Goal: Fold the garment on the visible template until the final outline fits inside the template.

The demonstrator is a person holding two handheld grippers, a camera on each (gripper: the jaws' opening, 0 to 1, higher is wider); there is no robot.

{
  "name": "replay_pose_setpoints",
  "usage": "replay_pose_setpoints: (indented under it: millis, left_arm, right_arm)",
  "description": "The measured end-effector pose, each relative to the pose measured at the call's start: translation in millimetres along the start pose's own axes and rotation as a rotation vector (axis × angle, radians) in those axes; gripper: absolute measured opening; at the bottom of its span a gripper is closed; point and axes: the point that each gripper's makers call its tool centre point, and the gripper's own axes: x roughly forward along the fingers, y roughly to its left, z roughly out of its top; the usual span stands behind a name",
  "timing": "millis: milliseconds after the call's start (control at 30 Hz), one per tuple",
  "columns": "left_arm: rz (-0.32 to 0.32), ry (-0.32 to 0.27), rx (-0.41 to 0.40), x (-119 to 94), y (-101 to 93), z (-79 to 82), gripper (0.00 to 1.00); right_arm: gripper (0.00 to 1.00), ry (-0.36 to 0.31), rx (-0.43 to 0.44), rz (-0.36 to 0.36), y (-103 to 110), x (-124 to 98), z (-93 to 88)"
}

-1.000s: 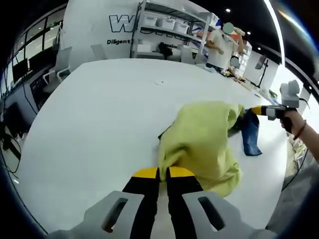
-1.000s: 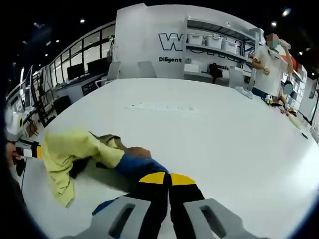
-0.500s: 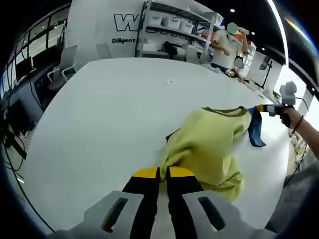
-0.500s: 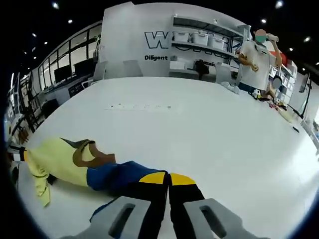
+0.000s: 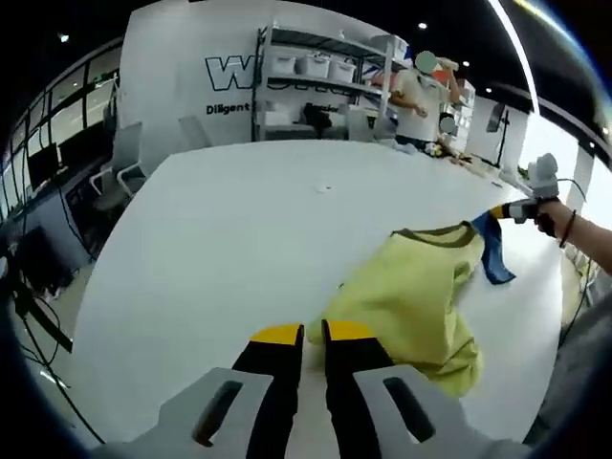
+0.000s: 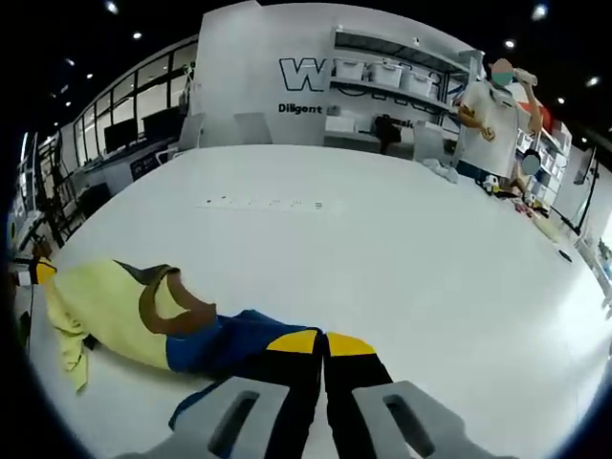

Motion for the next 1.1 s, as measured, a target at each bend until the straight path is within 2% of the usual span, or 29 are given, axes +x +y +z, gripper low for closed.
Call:
replay_pose_setpoints:
  millis: [167, 300, 433, 567, 600, 833, 967, 1100]
  left_arm:
    - [0.028, -0.030, 0.029, 21.7, 12.2, 15.1, 0.10]
    - [0.010, -0.036, 0.044, 43.1, 7.0, 17.2, 0.14]
    - [-0.056, -0.028, 0.032, 64.5, -11.1, 15.1, 0.29]
    - [-0.203, -0.020, 0.025, 76.8, -43.1, 10.0, 0.43]
    - [-0.221, -0.016, 0.020, 78.4, -46.8, 8.8, 0.46]
    - [-0.235, 0.014, 0.028, 81.0, -47.5, 5.3, 0.43]
    - [-0.315, 0.063, -0.002, 77.2, -63.3, -3.0, 0.30]
    - [-0.324, 0.100, -0.011, 76.8, -67.6, -9.8, 0.23]
  right_arm:
    - [0.00, 0.009, -0.001, 0.006, 2.5, 0.2, -4.1]
    - [0.00, 0.021, 0.016, 0.013, 3.5, 0.7, -9.6]
    - [0.00, 0.025, 0.035, 0.034, 6.5, 1.8, -13.7]
    - [0.00, 0.031, 0.048, 0.038, 5.5, 5.0, -16.4]
    - [0.00, 0.035, 0.049, 0.037, 5.6, 5.8, -17.6]
    - [0.00, 0.044, 0.061, 0.037, 6.6, 8.2, -20.1]
    - [0.00, 0.047, 0.063, 0.040, 8.8, 8.8, -22.0]
    - [0.00, 0.049, 0.061, 0.039, 8.4, 9.2, -21.9]
